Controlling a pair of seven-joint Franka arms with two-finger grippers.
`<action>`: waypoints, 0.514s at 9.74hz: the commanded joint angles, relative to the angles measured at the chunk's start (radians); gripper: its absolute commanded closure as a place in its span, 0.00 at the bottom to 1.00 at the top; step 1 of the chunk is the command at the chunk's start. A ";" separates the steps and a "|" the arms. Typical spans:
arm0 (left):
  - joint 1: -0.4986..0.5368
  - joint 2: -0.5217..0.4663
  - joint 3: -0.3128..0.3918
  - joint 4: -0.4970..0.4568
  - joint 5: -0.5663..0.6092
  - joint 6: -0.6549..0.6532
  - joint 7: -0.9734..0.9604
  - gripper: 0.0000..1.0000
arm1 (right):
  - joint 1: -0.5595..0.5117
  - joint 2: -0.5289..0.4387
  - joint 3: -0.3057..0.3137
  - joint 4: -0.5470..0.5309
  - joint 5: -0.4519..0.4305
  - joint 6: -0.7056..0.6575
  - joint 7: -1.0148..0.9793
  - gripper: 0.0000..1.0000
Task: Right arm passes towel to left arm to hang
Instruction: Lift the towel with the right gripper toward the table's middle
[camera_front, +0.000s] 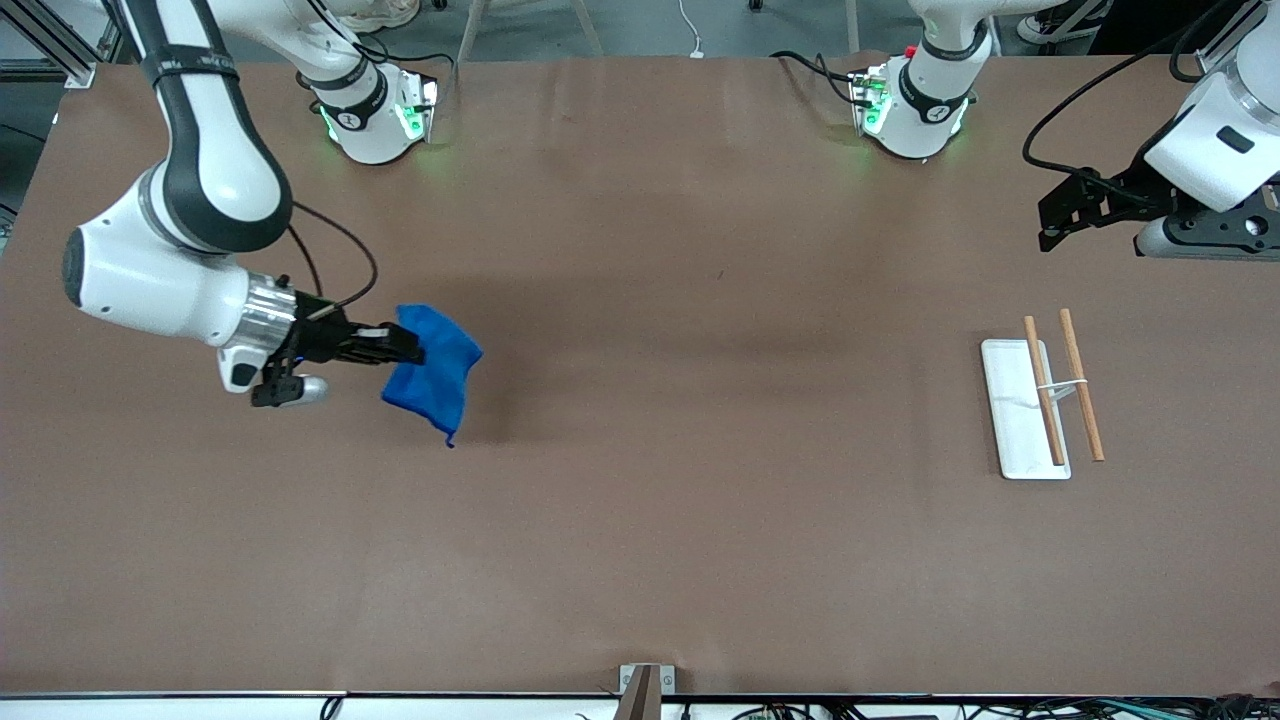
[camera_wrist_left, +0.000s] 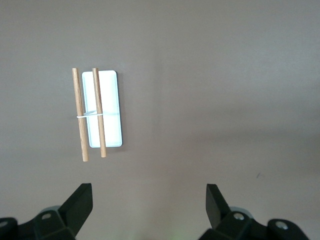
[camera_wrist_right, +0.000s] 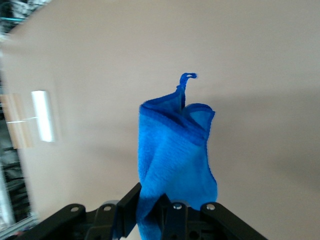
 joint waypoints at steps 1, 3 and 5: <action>-0.001 0.049 -0.005 0.000 -0.009 -0.013 0.012 0.00 | 0.085 -0.008 -0.007 0.028 0.210 -0.001 0.008 1.00; 0.006 0.077 -0.003 -0.005 -0.139 -0.011 0.012 0.00 | 0.170 -0.002 -0.007 0.108 0.451 0.013 0.008 1.00; -0.036 0.110 -0.015 0.003 -0.219 -0.001 0.006 0.00 | 0.236 0.019 -0.007 0.173 0.652 0.067 0.008 1.00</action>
